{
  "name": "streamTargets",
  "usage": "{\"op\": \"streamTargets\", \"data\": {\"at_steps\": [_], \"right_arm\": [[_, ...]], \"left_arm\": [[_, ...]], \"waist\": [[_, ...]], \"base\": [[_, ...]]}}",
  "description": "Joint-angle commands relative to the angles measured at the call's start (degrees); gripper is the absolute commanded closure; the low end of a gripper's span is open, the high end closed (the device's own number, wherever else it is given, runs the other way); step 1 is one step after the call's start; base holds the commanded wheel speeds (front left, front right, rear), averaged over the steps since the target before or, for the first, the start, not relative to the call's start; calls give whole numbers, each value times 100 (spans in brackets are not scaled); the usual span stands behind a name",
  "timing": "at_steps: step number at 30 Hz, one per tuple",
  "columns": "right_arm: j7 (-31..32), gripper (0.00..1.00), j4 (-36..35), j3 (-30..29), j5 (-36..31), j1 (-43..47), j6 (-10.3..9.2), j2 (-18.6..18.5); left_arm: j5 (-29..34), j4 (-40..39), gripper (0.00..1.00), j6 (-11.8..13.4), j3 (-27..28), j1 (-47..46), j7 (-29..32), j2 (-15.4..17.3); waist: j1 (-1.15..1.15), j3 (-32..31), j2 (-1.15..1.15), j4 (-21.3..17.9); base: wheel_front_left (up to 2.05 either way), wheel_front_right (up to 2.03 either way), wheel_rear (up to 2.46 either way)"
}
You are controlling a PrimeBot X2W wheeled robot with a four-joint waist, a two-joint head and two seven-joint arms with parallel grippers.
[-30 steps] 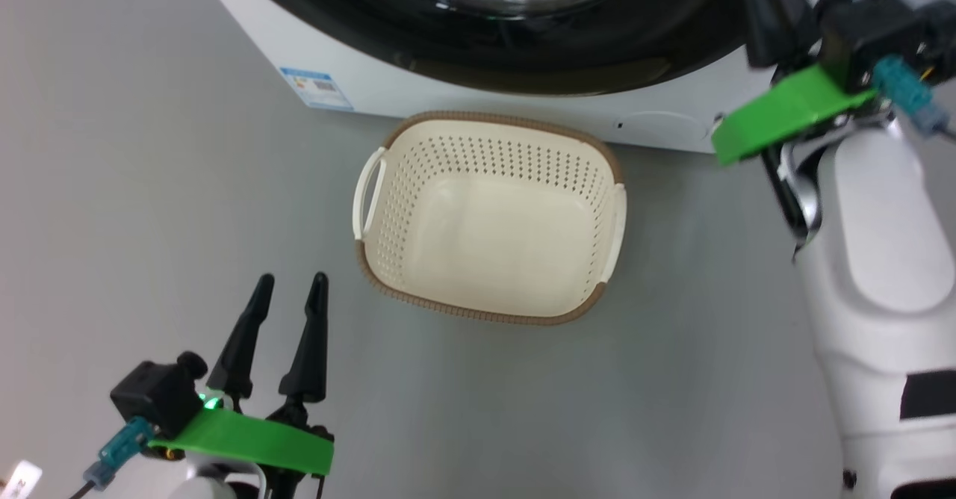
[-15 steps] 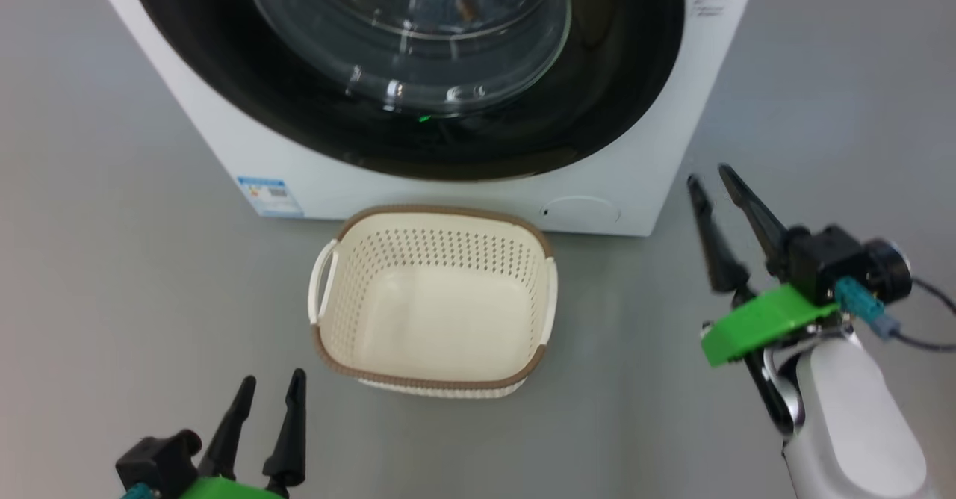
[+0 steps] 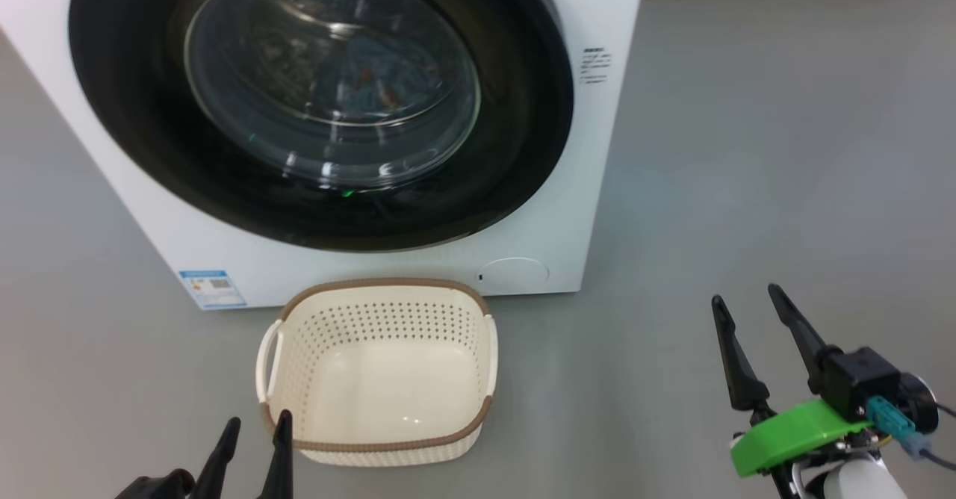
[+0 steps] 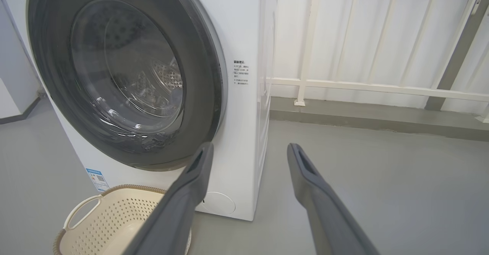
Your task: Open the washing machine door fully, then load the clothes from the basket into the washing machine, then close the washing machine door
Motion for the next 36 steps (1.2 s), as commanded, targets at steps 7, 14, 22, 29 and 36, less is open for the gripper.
{"op": "streamTargets", "data": {"at_steps": [7,14,22,29,36], "right_arm": [[-26,0,-381,-93,30,336,-33,88],[-26,0,-327,-243,-62,482,-33,119],[-26,0,-254,-313,-74,483,-33,134],[-26,0,-229,-304,30,493,-33,138],[-26,0,-210,-245,98,486,-33,138]], "left_arm": [[284,-201,0,-9,317,-98,-37,55],[425,-172,0,-9,363,-181,-37,107],[477,-79,0,-9,344,-240,-37,126],[509,31,0,-9,395,-272,-37,138],[564,103,0,-9,475,-321,-37,146]], "waist": [[0,-154,0,-286],[0,-170,0,-376],[0,-173,0,-414],[0,-174,0,-416],[0,-161,0,-408]], "base": [[0,0,0],[0,0,0],[0,0,0],[0,0,0],[0,0,0]]}}
